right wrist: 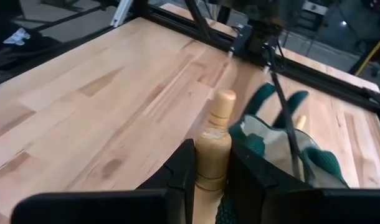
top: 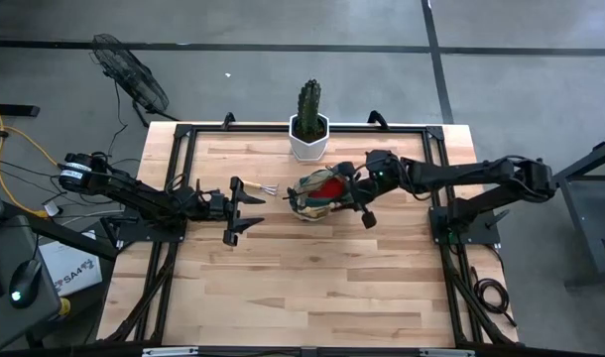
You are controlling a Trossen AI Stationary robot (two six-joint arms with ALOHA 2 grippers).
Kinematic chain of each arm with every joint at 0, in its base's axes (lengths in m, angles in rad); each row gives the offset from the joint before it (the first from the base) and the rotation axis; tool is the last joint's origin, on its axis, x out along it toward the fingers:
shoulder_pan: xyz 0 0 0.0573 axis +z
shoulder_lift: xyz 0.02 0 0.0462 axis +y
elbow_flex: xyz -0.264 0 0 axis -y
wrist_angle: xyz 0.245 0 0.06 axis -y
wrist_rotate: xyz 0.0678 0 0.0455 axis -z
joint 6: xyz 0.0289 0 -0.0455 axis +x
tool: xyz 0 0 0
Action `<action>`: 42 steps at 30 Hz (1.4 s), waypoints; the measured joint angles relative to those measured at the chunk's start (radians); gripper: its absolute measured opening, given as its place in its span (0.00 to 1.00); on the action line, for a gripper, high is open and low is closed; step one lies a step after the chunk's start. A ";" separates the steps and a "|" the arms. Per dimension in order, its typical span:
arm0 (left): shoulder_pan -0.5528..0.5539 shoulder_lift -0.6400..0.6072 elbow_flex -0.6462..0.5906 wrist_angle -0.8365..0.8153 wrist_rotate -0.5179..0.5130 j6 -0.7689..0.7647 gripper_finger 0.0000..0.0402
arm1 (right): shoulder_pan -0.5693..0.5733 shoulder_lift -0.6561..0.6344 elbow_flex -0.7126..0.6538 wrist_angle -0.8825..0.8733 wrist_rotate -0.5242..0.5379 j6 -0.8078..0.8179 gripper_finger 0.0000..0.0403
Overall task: Pick & Place Garden tools in Gardening bag
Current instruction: Put the brown trowel into the brown gardening bag
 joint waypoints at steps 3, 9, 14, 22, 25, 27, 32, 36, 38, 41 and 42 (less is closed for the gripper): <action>0.000 0.000 0.000 0.000 0.000 -0.001 0.54 | -0.012 0.000 0.000 -0.001 0.008 0.022 0.15; 0.000 0.000 0.000 -0.001 0.002 -0.001 0.54 | -0.018 0.000 0.000 0.003 0.109 0.086 0.36; 0.000 0.000 0.000 0.000 0.002 -0.001 0.54 | -0.018 -0.016 0.000 0.003 0.108 0.109 0.43; 0.000 0.000 0.000 0.000 0.003 -0.001 0.54 | -0.018 -0.090 0.000 0.003 0.108 0.137 0.44; 0.000 0.000 0.000 0.000 0.003 -0.001 0.54 | -0.018 -0.111 0.000 -0.001 0.125 0.153 0.44; 0.000 0.000 0.000 0.000 0.003 -0.002 0.54 | -0.018 -0.124 0.000 -0.006 0.157 0.165 0.44; 0.000 0.000 0.000 -0.001 0.003 -0.002 0.54 | -0.012 -0.155 0.000 -0.026 0.182 0.199 0.44; 0.000 0.000 0.000 -0.002 0.003 -0.002 0.54 | 0.000 -0.160 0.000 -0.036 0.182 0.208 0.44; 0.000 0.000 0.000 -0.002 0.003 -0.003 0.54 | 0.011 -0.160 0.000 -0.036 0.179 0.209 0.44; 0.000 0.000 0.000 -0.004 0.003 -0.007 0.54 | 0.039 -0.160 0.000 -0.022 0.099 0.215 0.44; 0.000 0.000 0.000 -0.004 0.003 -0.007 0.54 | 0.054 -0.160 0.000 -0.011 0.067 0.215 0.44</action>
